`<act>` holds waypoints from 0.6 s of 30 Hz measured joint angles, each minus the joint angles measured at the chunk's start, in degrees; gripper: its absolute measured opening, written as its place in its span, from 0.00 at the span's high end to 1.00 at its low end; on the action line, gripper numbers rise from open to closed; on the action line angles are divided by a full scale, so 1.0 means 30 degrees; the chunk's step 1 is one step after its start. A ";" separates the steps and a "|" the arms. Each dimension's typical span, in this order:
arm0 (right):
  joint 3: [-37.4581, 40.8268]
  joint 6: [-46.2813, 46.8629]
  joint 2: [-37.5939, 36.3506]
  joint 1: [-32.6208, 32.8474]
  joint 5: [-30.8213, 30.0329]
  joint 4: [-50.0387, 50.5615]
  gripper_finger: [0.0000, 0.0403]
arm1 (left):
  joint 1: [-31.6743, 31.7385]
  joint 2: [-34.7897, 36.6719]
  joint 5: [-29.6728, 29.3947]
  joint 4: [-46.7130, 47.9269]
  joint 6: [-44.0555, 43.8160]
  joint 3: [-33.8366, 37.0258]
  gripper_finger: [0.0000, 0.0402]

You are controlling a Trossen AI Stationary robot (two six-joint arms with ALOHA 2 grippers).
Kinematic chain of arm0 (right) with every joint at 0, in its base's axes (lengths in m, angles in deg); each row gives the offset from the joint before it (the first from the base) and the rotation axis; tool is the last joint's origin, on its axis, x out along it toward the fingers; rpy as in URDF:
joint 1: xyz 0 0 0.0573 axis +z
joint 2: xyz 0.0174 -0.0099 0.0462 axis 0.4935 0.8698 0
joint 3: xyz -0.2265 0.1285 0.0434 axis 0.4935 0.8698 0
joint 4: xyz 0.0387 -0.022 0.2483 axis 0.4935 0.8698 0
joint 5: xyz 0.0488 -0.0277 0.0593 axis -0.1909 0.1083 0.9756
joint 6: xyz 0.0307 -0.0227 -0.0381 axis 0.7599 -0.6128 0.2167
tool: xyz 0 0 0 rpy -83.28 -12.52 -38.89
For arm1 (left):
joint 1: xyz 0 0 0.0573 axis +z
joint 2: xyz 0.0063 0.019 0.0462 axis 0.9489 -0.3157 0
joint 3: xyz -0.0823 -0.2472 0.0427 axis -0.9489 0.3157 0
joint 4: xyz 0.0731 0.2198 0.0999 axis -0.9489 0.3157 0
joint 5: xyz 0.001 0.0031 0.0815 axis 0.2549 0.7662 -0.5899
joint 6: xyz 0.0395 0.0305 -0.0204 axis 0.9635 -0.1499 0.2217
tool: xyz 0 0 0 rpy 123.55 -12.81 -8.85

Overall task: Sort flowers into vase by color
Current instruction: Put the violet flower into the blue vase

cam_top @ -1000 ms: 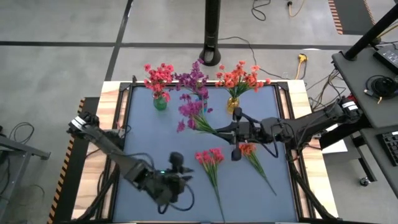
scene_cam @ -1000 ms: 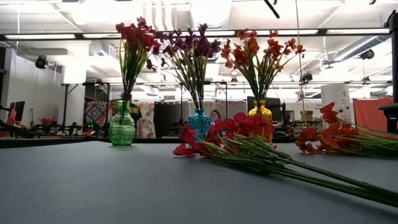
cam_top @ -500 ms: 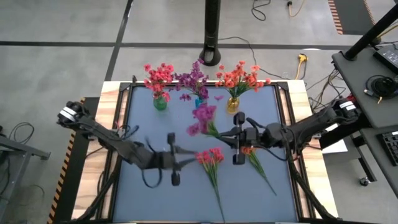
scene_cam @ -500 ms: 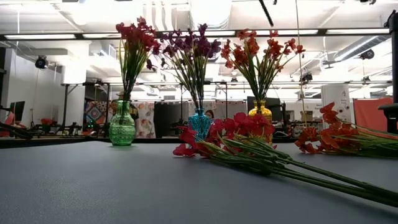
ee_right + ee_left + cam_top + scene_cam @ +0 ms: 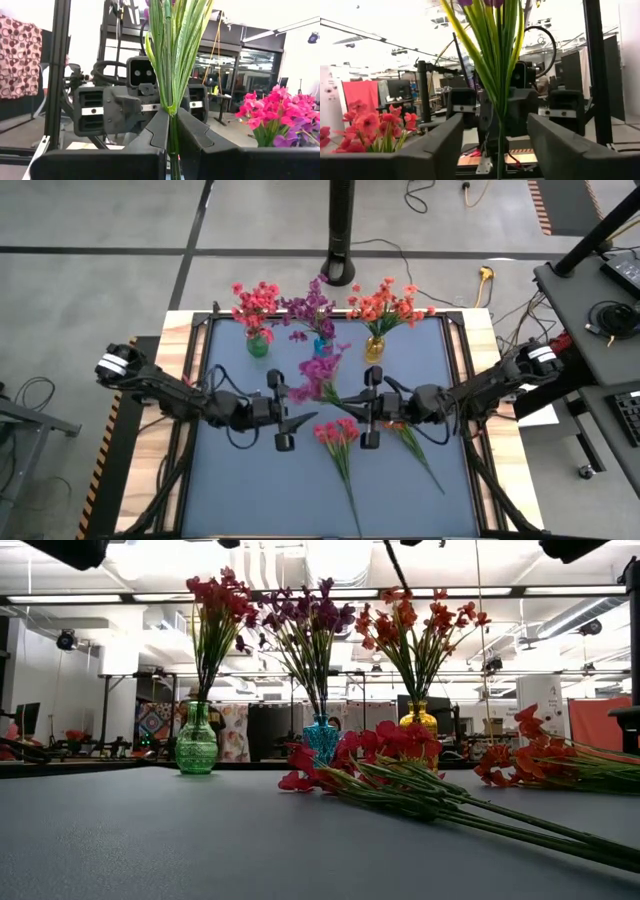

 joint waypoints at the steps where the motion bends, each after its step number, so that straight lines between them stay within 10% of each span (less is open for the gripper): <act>1: -0.0141 0.0001 0.0198 0.0000 -0.0030 0.0007 0.96 | 0.0014 -0.0113 -0.0007 -0.0046 0.0240 -0.0113 0.46; 18: -0.0339 0.0013 0.0400 -0.0006 -0.0024 -0.0004 0.96 | 0.0999 -0.1980 0.1779 0.1479 0.1223 -0.3959 0.43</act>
